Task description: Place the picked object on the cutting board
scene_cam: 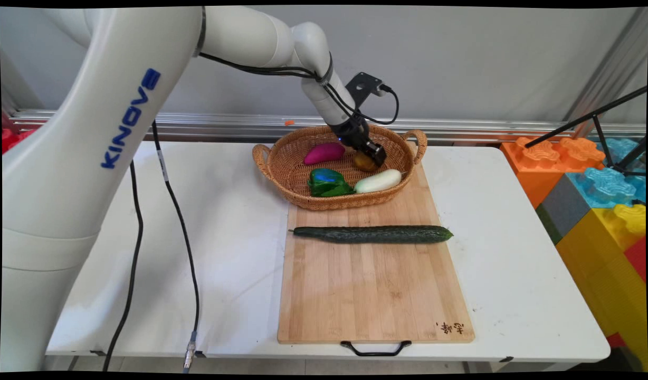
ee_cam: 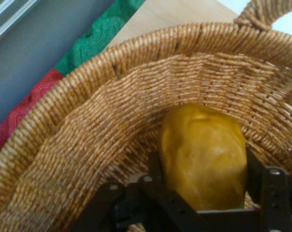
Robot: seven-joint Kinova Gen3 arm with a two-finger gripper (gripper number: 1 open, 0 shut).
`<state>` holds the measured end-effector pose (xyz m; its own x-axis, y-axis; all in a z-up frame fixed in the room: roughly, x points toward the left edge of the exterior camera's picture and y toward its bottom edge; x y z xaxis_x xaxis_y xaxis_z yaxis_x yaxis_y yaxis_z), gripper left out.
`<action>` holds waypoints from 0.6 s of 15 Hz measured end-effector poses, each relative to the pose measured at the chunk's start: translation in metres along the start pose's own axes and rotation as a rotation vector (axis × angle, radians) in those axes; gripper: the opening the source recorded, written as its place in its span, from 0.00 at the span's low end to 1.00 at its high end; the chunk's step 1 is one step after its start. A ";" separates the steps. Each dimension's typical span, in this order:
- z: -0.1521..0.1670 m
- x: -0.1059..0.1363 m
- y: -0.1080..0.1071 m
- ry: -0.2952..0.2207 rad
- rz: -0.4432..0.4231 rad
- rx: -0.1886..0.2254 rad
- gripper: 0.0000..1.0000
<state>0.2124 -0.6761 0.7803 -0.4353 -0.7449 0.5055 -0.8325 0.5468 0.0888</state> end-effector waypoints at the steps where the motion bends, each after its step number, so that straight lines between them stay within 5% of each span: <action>1: -0.001 0.002 0.001 0.005 0.010 0.003 0.00; 9: -0.072 0.011 0.025 0.077 0.094 0.020 0.00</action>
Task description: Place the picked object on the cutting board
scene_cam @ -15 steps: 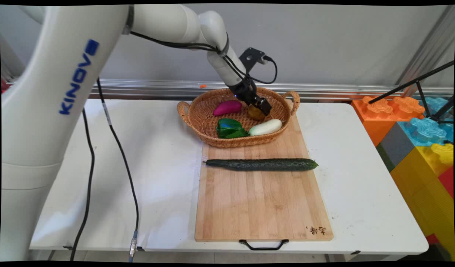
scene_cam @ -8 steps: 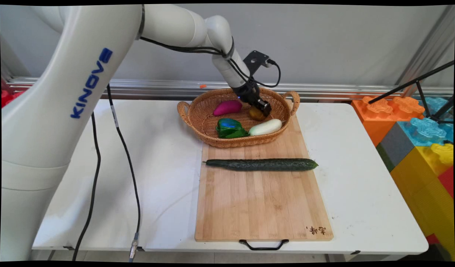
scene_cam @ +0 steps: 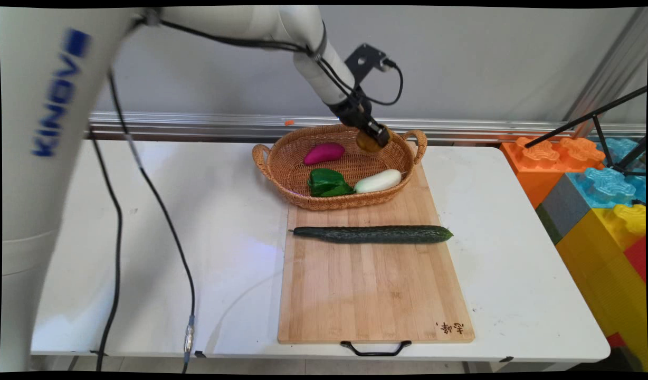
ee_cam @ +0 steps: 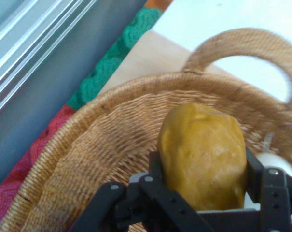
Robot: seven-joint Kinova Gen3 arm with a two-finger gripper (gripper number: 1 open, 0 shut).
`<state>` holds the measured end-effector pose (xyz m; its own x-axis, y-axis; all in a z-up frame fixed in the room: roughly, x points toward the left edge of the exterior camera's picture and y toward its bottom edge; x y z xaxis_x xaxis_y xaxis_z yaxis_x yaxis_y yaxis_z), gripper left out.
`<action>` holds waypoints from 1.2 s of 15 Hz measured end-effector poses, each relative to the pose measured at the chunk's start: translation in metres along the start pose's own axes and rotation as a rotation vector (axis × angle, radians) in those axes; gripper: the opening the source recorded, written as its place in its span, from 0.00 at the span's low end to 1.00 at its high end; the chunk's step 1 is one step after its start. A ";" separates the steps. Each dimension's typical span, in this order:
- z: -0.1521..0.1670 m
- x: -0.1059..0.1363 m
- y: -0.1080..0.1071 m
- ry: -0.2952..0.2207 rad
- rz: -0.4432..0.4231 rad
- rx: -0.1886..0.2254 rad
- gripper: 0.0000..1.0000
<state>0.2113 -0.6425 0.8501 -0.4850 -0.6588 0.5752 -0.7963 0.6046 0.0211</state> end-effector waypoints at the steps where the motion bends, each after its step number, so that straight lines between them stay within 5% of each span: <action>1: -0.017 0.001 0.008 0.005 0.015 -0.012 0.00; 9: -0.100 -0.021 0.094 -0.056 0.101 -0.194 0.00; 14: -0.111 -0.048 0.143 -0.108 0.146 -0.279 0.00; 18: -0.093 -0.076 0.168 -0.128 0.192 -0.305 0.00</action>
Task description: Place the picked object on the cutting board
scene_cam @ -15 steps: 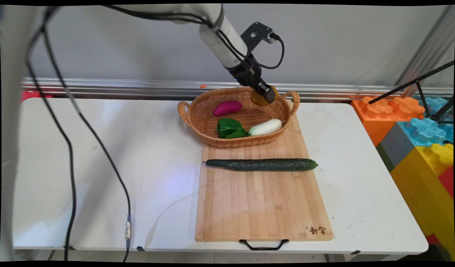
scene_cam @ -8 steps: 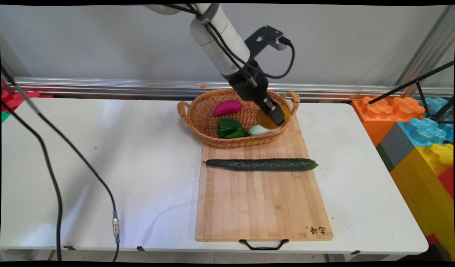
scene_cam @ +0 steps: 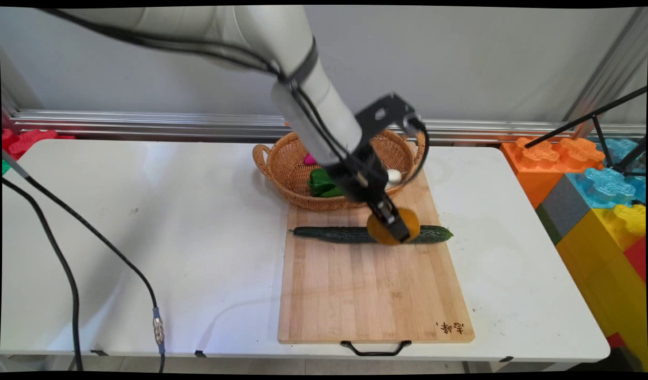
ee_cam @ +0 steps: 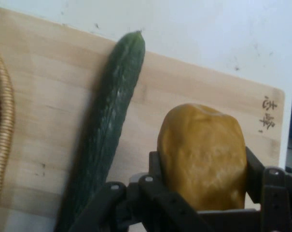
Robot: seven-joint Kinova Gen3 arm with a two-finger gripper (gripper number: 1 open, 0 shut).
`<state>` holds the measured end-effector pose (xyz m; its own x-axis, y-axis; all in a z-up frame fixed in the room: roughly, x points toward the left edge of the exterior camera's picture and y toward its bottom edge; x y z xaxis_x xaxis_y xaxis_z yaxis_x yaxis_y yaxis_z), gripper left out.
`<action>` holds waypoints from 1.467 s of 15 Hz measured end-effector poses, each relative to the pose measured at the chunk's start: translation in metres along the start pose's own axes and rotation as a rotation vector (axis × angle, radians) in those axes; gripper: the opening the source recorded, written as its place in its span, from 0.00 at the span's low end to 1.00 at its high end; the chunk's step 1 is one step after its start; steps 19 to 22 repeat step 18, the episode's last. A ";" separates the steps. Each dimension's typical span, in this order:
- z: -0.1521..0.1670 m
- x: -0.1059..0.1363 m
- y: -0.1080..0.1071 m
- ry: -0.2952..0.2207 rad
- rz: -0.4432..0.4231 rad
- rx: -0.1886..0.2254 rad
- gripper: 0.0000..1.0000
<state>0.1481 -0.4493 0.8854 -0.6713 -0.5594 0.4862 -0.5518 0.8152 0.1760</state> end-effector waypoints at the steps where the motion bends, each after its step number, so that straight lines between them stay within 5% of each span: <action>1: 0.011 -0.005 0.002 -0.003 0.008 0.002 0.00; 14: 0.098 -0.048 0.005 -0.018 0.032 0.017 0.00; 15: 0.100 -0.047 0.006 -0.015 0.037 0.018 1.00; 22: 0.100 -0.045 0.008 -0.012 0.046 0.013 1.00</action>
